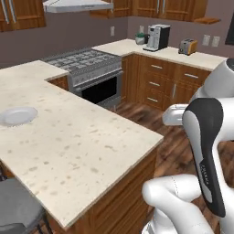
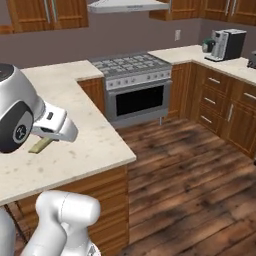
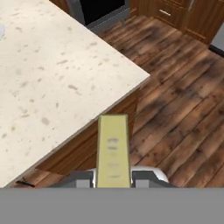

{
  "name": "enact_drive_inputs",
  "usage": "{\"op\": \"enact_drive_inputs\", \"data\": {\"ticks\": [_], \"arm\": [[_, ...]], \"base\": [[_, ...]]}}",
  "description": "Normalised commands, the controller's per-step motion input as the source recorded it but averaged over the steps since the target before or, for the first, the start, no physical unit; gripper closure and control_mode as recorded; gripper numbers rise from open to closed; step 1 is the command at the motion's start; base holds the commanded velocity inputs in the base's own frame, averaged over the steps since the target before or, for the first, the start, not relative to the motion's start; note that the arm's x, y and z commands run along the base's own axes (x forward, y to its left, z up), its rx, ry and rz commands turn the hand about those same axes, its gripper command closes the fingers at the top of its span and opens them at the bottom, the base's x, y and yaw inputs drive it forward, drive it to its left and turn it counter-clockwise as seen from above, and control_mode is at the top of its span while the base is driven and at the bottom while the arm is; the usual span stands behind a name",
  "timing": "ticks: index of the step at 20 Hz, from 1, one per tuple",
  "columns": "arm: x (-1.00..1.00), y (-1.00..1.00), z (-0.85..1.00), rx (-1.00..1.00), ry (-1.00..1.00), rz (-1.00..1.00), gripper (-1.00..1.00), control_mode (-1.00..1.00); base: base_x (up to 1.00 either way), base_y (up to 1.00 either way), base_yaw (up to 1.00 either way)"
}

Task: Retrieve the butter from the fridge and place it on a plate on the dining table. Then retrieve the butter knife by the fridge and place it near the plate.

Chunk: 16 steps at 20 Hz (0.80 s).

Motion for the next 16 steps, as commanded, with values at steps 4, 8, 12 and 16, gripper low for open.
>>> {"op": "enact_drive_inputs", "data": {"ticks": [4, 8, 12, 16], "arm": [[0.00, 0.00, 0.00, 0.00, 0.00, 0.00, 1.00, 1.00], [0.00, 0.00, 0.00, 0.00, 0.00, 0.00, 1.00, 1.00], [0.00, 0.00, 0.00, 0.00, 0.00, 0.00, 1.00, 1.00], [0.00, 0.00, 0.00, 0.00, 0.00, 0.00, 1.00, 1.00]], "base": [[-0.67, 0.59, 0.01], [-0.60, 0.71, -0.01], [-0.15, 0.95, -0.26], [0.14, 1.00, -0.55]]}}
